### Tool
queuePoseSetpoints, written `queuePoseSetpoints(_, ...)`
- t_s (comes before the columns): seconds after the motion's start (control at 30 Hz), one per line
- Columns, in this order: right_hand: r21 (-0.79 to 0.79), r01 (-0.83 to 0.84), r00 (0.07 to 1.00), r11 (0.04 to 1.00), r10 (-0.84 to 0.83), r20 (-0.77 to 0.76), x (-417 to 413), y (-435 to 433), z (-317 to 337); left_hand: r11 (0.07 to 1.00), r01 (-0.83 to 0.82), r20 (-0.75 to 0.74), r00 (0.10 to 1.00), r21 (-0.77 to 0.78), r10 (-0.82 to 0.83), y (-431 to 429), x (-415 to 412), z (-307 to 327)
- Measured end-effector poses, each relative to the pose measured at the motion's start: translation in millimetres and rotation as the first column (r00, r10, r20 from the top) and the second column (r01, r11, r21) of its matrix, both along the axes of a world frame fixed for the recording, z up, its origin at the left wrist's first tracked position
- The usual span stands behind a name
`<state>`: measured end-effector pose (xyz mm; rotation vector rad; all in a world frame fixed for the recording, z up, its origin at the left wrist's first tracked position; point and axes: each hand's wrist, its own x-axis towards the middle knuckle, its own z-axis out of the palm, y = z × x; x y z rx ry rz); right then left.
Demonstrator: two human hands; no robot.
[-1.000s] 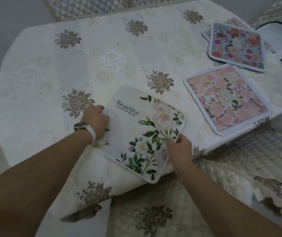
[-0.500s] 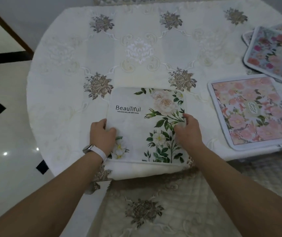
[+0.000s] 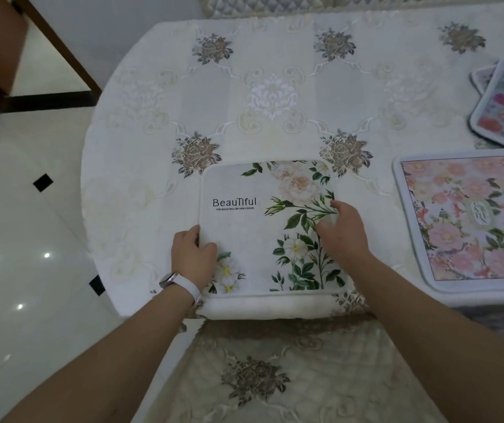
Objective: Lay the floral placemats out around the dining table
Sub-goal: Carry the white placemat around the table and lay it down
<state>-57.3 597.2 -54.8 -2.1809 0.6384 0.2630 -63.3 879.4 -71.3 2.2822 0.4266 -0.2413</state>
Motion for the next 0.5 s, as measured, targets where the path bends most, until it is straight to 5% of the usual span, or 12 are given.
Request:
queuePoseSetpoints(0.23, -0.045, -0.072, 0.997, 0.996, 0.073, 0.019, -5.4, -2.5, -8.6, 1.000, 0.005, -0.030, 1.000, 0.015, -0.004, -2.1, -0.3, 0.8)
queuePoseSetpoints(0.5, -0.196, -0.369, 0.929, 0.908, 0.359, -0.085, -25.2, -14.5, -7.0, 0.952, 0.285, -0.061, 0.958, 0.107, -0.280, 19.1, -6.7, 2.5)
